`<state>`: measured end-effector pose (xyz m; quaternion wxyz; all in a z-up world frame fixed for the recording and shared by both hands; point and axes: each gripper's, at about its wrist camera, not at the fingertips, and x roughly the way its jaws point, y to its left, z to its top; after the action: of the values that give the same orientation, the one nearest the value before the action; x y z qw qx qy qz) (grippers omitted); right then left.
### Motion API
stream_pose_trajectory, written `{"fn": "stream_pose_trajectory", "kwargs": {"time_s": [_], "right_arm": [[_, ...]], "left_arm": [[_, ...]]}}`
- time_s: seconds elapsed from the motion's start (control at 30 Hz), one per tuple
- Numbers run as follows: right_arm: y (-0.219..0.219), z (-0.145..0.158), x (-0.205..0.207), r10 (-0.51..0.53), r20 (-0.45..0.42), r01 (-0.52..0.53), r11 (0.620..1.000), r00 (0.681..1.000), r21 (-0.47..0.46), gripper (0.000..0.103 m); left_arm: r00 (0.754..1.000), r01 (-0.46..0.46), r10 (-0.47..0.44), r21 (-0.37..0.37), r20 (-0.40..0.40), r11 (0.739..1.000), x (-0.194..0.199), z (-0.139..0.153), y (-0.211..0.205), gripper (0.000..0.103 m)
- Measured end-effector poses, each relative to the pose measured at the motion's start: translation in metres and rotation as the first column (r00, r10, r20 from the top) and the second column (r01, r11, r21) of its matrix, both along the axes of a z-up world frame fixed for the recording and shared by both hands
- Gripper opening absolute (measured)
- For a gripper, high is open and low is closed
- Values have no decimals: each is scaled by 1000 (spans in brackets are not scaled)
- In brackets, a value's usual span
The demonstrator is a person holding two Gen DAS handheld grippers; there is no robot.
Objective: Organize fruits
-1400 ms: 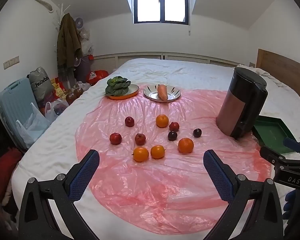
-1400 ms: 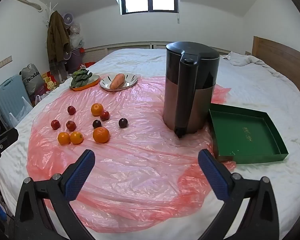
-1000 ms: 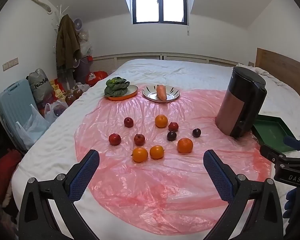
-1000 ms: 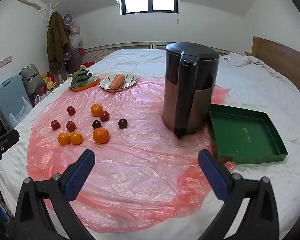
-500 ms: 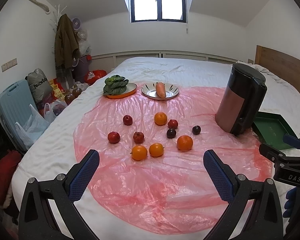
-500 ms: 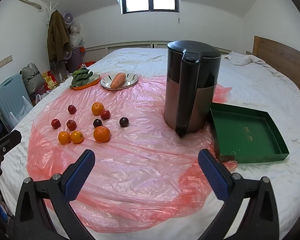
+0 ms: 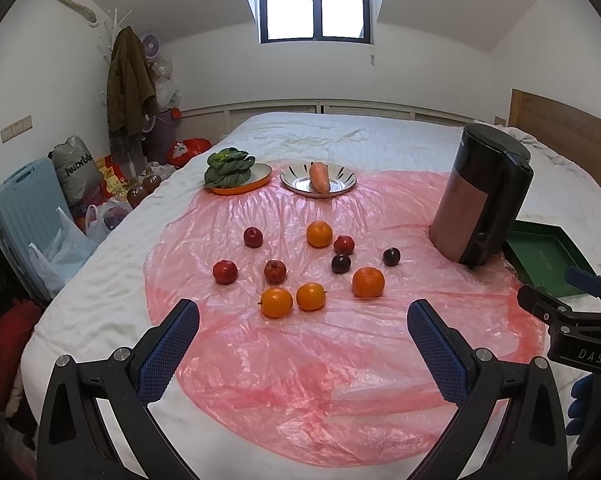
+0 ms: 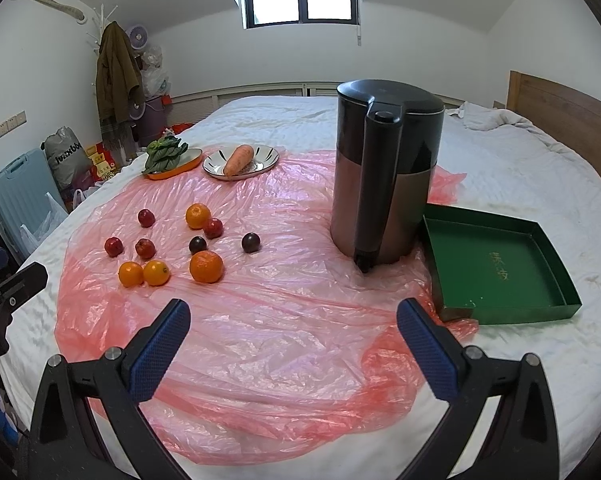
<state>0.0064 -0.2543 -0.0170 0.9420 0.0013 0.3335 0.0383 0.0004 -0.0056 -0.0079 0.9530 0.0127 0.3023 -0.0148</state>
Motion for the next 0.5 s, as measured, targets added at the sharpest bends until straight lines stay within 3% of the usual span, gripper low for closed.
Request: {"fn": "stream_pose_trajectory", "kwargs": {"time_s": [0.5], "right_arm": [[0,4,0,4,11,-4,1000,1000,-2,103]], "left_arm": [[1000,12,-12,5,-28,1000,5,-1,-3,102]]}}
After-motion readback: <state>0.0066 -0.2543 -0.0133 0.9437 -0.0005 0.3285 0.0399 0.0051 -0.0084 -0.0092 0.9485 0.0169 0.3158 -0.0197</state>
